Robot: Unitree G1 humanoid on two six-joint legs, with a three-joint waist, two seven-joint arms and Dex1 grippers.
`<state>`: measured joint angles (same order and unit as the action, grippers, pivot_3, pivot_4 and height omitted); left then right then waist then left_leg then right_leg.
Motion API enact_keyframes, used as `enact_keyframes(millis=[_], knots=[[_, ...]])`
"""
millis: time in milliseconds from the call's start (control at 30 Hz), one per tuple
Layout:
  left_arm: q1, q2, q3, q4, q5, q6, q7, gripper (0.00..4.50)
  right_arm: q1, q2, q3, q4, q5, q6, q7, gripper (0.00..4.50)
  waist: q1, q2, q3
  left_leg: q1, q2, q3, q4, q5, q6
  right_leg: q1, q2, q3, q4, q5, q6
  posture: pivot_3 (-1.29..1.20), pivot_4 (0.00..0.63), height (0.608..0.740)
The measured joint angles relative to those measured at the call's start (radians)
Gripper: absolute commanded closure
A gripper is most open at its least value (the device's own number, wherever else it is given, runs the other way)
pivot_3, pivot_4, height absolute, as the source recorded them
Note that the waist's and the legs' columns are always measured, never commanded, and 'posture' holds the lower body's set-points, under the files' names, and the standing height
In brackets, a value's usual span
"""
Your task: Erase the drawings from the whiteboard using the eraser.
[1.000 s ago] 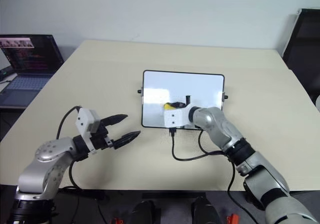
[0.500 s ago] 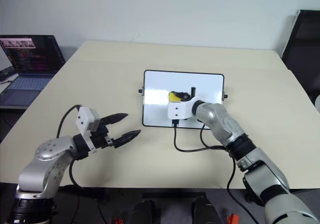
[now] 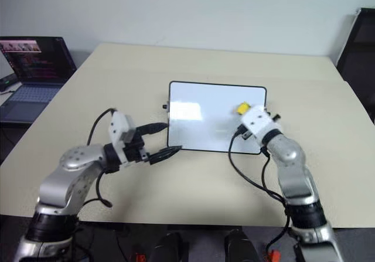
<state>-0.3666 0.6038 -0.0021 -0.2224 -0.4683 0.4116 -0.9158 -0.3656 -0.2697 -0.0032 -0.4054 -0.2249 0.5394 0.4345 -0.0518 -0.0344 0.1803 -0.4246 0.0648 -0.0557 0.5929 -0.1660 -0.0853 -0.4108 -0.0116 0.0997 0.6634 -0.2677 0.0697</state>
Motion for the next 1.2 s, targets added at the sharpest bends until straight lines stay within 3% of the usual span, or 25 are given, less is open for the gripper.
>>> enact_keyframes(millis=[200, 367, 667, 1067, 1200], knots=[[-0.178, -0.055, -0.101, 0.118, 0.016, -0.009, -0.094, 0.0, 0.15, 0.181, -0.132, -0.285, 0.055, 0.331, -0.117, 3.5, 0.002, 0.0, 0.0, -0.001, 0.0, -0.001, 0.001, 0.0, 0.0, 0.0, 0.0, 0.0, -0.001, -0.001, -0.003, 0.0, 0.15, 0.74], [-0.308, -0.145, -0.214, 0.251, 0.067, -0.079, -0.209, 0.0, 0.196, 0.212, -0.22, -0.358, 0.087, 0.468, -0.178, 3.5, 0.002, 0.0, 0.0, -0.001, -0.001, 0.0, 0.001, 0.0, 0.0, 0.0, -0.001, 0.0, -0.001, -0.001, -0.003, 0.0, 0.15, 0.74], [-0.451, -0.271, -0.34, 0.466, 0.189, -0.23, -0.337, 0.0, 0.166, 0.111, -0.295, -0.116, 0.139, 0.465, -0.201, 3.5, -0.007, 0.001, 0.0, -0.001, -0.001, 0.0, 0.001, 0.0, 0.0, 0.0, 0.0, 0.0, -0.001, -0.001, -0.002, 0.0, 0.15, 0.74], [-0.511, -0.371, -0.386, 0.566, 0.311, -0.311, -0.331, 0.0, 0.082, 0.02, -0.332, 0.147, 0.23, 0.355, -0.212, 3.5, -0.007, 0.003, 0.001, -0.001, -0.001, -0.001, 0.0, 0.0, 0.0, 0.0, 0.0, 0.0, -0.001, 0.001, 0.002, 0.0, 0.15, 0.74], [-0.508, -0.364, -0.386, 0.561, 0.315, -0.302, -0.33, 0.0, 0.076, -0.002, -0.332, 0.193, 0.254, 0.328, -0.218, 2.3, -0.007, 0.003, 0.001, -0.001, -0.001, -0.001, 0.0, 0.0, 0.0, 0.0, 0.0, 0.0, 0.0, 0.001, 0.002, 0.0, 0.15, 0.74]])
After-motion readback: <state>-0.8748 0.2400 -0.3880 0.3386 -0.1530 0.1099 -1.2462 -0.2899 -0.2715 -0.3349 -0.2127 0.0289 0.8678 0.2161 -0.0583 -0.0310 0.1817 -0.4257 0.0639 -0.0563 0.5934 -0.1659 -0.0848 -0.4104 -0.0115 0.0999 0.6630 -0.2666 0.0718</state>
